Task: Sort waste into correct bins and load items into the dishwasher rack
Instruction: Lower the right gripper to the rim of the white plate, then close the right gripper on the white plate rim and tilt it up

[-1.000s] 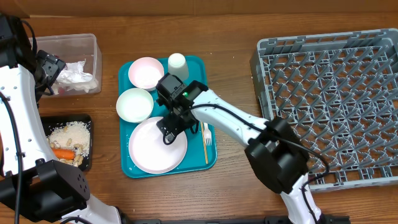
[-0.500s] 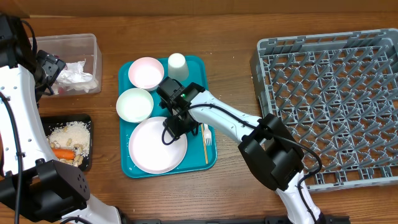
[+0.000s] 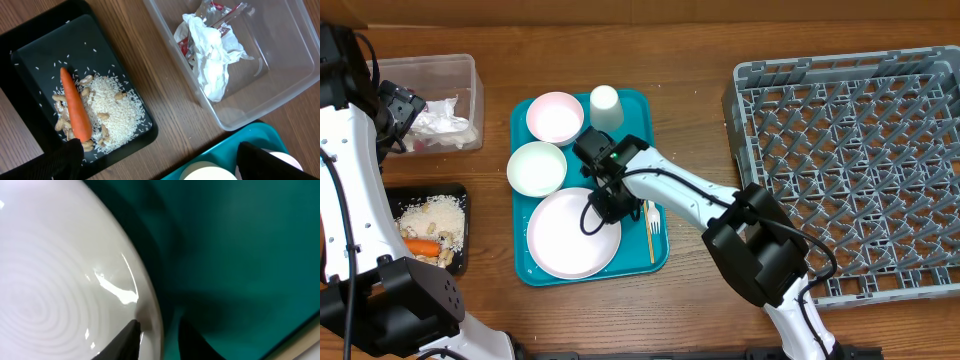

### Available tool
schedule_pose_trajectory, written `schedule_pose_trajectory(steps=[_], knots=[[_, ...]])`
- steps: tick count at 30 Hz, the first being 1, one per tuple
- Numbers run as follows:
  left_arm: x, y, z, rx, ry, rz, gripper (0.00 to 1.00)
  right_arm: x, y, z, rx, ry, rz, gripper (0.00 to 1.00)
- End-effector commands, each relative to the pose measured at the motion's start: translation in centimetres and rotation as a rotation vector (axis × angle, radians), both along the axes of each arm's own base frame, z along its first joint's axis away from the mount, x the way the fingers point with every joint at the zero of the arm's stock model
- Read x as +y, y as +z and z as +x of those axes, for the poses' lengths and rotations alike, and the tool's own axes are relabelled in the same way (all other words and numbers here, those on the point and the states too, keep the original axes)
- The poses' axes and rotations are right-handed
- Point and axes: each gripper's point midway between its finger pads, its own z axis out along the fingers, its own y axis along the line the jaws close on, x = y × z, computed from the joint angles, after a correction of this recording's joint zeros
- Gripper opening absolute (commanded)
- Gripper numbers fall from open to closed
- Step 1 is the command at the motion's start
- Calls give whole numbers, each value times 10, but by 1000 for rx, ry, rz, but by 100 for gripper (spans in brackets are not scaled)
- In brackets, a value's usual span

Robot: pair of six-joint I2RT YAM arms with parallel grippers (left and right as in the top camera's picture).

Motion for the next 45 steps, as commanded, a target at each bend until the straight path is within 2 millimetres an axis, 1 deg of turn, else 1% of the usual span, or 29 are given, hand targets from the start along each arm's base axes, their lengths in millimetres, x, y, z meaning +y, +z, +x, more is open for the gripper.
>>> schedule_pose_trajectory(steps=[1, 6, 11, 18, 26, 31, 33, 37, 38, 41, 45], knots=[[4, 3, -1, 2, -2, 21, 100, -2, -5, -12, 23, 17, -30, 23], [4, 3, -1, 2, -2, 21, 100, -8, -6, -18, 46, 17, -55, 15], [4, 3, -1, 2, -2, 21, 100, -10, -2, -20, 57, 17, -65, 4], [4, 3, -1, 2, -2, 21, 100, -12, 14, -21, 74, 18, -82, 4], [4, 3, -1, 2, -2, 21, 100, -18, 36, -26, 103, 24, -112, 4], [4, 3, -1, 2, -2, 21, 100, -27, 50, -32, 114, 68, -135, 4], [4, 3, -1, 2, -2, 21, 100, -30, 56, -31, 103, 67, -145, 4], [4, 3, -1, 2, -2, 21, 100, -39, 72, -19, 52, 44, -154, 4], [4, 3, -1, 2, -2, 21, 100, -43, 83, -11, 29, 24, -140, 4], [4, 3, -1, 3, -2, 21, 100, -53, 104, 3, -8, -17, -102, 4], [4, 3, -1, 2, -2, 21, 100, -86, 137, 29, -97, -107, -91, 4]])
